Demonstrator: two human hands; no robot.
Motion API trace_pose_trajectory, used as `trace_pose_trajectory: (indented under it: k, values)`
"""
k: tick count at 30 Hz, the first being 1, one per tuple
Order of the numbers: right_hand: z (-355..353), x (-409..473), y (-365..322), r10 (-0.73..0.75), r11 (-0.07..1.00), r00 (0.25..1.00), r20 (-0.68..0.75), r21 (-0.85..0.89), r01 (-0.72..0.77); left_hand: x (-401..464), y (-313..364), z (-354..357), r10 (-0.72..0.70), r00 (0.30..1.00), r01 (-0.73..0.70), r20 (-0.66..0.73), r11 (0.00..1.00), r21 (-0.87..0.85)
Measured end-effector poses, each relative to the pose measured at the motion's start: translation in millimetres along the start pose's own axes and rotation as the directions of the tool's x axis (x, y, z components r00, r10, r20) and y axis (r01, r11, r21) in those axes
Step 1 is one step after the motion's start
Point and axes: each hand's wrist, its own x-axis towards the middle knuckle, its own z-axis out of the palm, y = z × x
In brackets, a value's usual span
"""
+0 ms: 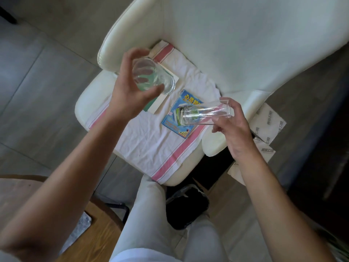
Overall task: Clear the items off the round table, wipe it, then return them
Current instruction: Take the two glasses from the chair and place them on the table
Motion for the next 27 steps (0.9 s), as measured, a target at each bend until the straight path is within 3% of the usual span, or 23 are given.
trace_pose_trajectory:
  k: [4, 9, 17, 27]
  values:
    - [-6.3, -47.2, -39.4, -0.099, 0.980, 0.994, 0.042, 0.177, 0.090, -21.0, 43.6, -16.5, 0.058, 0.998, -0.058, 0.005, 0.995, -0.085]
    - [-16.5, -107.7, -70.7, -0.162, 0.899, 0.986, 0.037, 0.418, 0.132, -57.7, 99.7, -24.5, 0.138, 0.990, -0.137, 0.006, 0.989, -0.062]
    - [-56.8, -192.8, -91.0, -0.276, 0.864, 0.961, 0.027, 0.445, 0.236, -125.3, 186.7, 16.0, 0.204, 0.978, -0.208, -0.049, 0.971, -0.118]
    - [-184.4, -358.6, -69.1, -0.430, 0.851, 0.899, 0.079, 0.368, 0.375, -309.4, 274.4, 127.7, 0.277, 0.960, -0.279, -0.034, 0.955, -0.101]
